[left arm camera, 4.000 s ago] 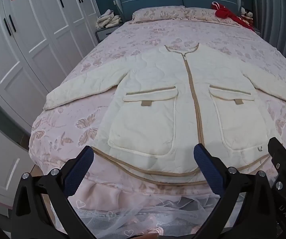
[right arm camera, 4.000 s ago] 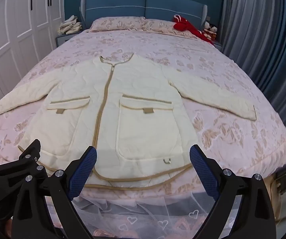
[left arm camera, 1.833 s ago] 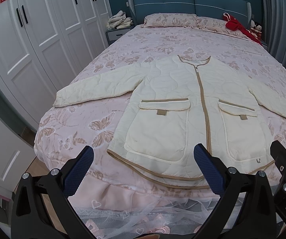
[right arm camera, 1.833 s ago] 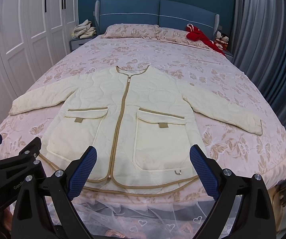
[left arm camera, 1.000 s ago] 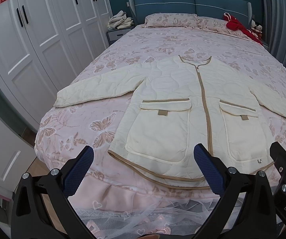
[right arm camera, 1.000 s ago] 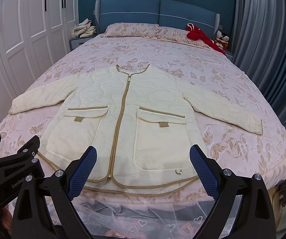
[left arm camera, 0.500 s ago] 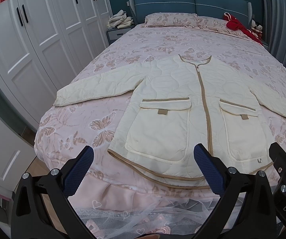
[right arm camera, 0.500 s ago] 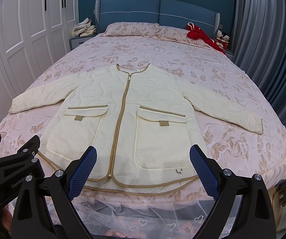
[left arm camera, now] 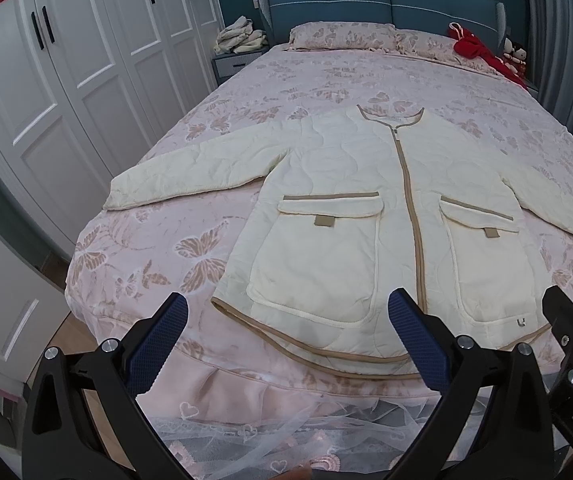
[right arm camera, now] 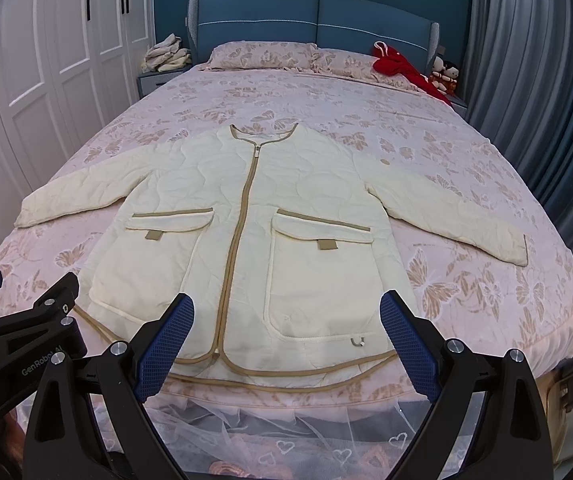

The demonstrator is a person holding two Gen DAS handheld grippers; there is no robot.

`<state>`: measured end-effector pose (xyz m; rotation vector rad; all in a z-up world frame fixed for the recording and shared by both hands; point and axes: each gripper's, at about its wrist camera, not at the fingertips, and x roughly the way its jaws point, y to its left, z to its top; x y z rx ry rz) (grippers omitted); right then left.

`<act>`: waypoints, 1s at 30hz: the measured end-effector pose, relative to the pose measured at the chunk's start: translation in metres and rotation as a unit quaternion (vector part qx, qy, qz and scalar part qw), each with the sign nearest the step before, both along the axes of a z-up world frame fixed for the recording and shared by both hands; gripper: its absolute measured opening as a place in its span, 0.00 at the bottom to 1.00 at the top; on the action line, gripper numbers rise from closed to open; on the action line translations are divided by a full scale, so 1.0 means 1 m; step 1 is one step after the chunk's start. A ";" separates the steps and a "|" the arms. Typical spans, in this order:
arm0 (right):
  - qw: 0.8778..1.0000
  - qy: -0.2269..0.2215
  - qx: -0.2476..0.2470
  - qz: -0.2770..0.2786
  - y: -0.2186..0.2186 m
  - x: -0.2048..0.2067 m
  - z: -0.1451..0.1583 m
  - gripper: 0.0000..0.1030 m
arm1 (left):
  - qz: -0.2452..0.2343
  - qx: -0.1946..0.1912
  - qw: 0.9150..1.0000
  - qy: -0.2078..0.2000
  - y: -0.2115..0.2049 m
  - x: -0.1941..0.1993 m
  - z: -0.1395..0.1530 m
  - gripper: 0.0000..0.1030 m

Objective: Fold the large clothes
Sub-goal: 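Grasp the cuff of the jacket sleeve with the right tool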

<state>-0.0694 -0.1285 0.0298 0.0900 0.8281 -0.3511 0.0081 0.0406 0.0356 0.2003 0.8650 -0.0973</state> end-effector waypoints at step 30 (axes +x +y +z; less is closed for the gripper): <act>0.938 -0.022 0.157 -0.308 -0.398 0.009 -0.125 0.89 | -0.043 -0.009 0.994 0.101 -0.081 0.092 -0.087 0.93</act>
